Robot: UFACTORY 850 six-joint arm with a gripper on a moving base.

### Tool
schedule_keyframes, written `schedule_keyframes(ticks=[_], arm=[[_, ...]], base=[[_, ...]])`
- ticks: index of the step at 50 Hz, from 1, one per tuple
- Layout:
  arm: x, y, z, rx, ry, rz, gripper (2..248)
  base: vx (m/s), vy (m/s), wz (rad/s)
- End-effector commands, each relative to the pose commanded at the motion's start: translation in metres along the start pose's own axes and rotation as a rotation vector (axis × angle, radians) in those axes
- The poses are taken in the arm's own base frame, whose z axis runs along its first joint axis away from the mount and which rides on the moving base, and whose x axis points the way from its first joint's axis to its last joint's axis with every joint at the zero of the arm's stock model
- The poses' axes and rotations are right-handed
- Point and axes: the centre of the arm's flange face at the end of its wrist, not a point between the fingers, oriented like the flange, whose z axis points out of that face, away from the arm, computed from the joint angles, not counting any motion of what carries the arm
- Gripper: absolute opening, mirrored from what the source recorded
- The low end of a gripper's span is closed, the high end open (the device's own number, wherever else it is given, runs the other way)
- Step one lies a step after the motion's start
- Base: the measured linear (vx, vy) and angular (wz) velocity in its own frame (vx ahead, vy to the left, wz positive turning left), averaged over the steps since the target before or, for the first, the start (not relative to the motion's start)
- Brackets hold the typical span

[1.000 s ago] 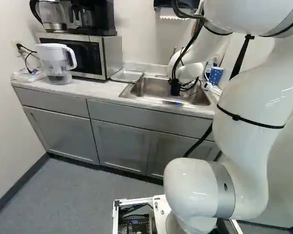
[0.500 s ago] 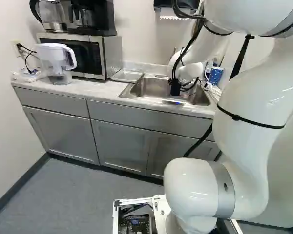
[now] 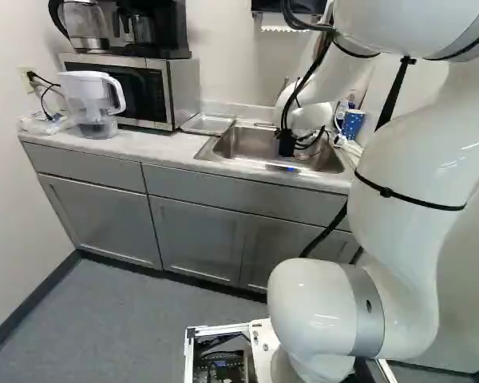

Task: Rinse the cup and place it in the tray

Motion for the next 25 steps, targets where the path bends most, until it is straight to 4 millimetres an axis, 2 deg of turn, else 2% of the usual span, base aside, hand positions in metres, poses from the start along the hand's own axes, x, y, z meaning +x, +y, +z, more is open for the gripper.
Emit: schedule_keyframes(ticks=[14,25], arm=[[-0.001,-0.008,-0.002,0.012,0.000,-0.008,124],[-0.003,-0.021,-0.006,0.035,-0.001,-0.022,124]], base=[[0.000,0.000,0.000],[0.000,0.000,0.000]])
